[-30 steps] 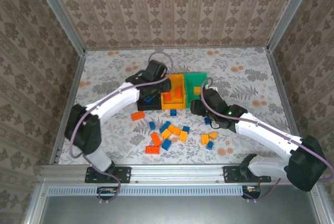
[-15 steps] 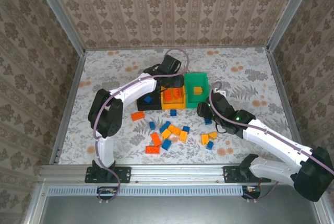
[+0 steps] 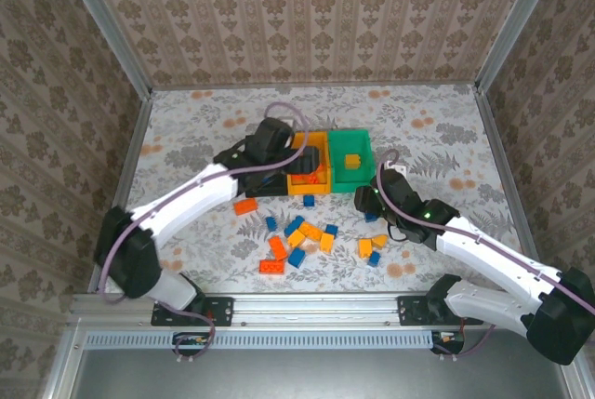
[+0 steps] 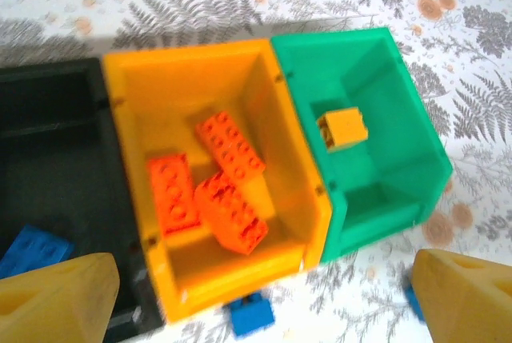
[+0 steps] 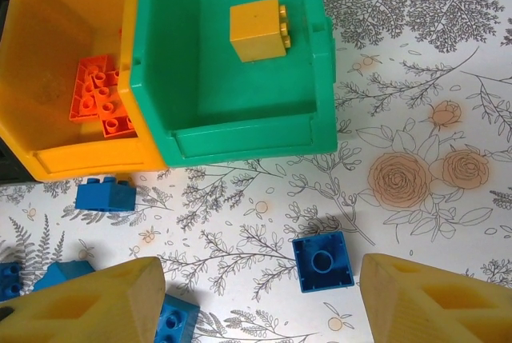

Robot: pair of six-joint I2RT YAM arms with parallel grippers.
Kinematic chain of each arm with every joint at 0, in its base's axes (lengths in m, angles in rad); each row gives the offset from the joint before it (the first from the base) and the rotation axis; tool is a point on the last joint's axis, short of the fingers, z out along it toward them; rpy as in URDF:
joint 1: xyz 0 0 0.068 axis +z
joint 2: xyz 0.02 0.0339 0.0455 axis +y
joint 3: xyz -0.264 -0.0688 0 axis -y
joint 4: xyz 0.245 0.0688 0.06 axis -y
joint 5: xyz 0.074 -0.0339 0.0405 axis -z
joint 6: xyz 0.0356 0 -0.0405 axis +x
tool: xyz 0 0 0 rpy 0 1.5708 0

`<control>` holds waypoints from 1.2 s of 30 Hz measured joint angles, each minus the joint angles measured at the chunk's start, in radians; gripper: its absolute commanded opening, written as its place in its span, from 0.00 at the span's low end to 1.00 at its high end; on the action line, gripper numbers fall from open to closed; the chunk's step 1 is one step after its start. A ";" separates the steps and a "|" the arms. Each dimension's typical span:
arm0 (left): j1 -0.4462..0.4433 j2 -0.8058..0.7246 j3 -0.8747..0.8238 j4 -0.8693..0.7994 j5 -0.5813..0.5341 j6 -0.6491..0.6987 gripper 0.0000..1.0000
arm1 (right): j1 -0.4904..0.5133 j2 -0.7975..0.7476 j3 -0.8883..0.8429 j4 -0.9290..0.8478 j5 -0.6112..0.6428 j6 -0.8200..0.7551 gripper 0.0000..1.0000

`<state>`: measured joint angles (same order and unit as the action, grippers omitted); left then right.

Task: Sort the legos into containers by color

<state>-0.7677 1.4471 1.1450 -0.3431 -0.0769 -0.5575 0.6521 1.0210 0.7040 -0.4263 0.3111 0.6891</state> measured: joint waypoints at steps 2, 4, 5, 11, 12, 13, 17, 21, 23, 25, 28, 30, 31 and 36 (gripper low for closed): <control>-0.008 -0.087 -0.098 -0.006 -0.001 -0.004 0.96 | 0.000 0.000 -0.006 0.000 0.000 0.000 0.67; -0.027 -0.163 -0.194 -0.031 0.000 -0.010 0.96 | -0.001 0.005 -0.010 0.001 0.000 0.000 0.67; -0.038 -0.196 -0.237 -0.048 0.002 -0.012 0.96 | -0.001 0.009 -0.011 0.002 0.000 0.000 0.67; -0.135 -0.408 -0.465 -0.169 0.028 -0.052 0.96 | -0.003 0.041 -0.013 0.019 -0.001 0.000 0.67; -0.153 -0.440 -0.497 -0.172 0.035 -0.064 0.96 | -0.003 0.046 -0.013 0.025 -0.002 0.000 0.67; -0.170 -0.471 -0.533 -0.170 0.045 -0.079 0.96 | -0.003 0.052 -0.013 0.030 -0.002 0.000 0.68; -0.224 -0.498 -0.614 -0.154 0.058 -0.116 0.95 | -0.004 0.076 -0.013 0.037 -0.005 0.000 0.67; -0.292 -0.427 -0.594 -0.128 0.050 -0.116 0.92 | -0.005 0.083 -0.013 0.037 -0.005 0.000 0.67; -0.327 -0.370 -0.558 -0.120 0.042 -0.109 0.89 | -0.005 0.082 -0.013 0.036 -0.005 0.000 0.68; -0.360 -0.312 -0.517 -0.110 0.031 -0.097 0.87 | -0.005 0.079 -0.013 0.036 -0.005 0.000 0.67; -0.399 -0.242 -0.472 -0.098 0.008 -0.076 0.82 | -0.005 0.061 -0.021 0.035 -0.004 0.000 0.68; -0.419 -0.207 -0.454 -0.097 -0.004 -0.065 0.79 | -0.006 0.051 -0.024 0.034 -0.004 0.000 0.68; -0.428 -0.190 -0.446 -0.097 -0.011 -0.058 0.78 | -0.007 0.048 -0.024 0.034 -0.004 0.000 0.68; -0.453 -0.117 -0.420 -0.098 -0.048 -0.031 0.71 | -0.008 0.045 -0.024 0.033 -0.004 0.000 0.68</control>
<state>-1.2205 1.3296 0.7246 -0.4416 -0.1253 -0.5884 0.6437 1.0657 0.6804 -0.3931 0.3073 0.6891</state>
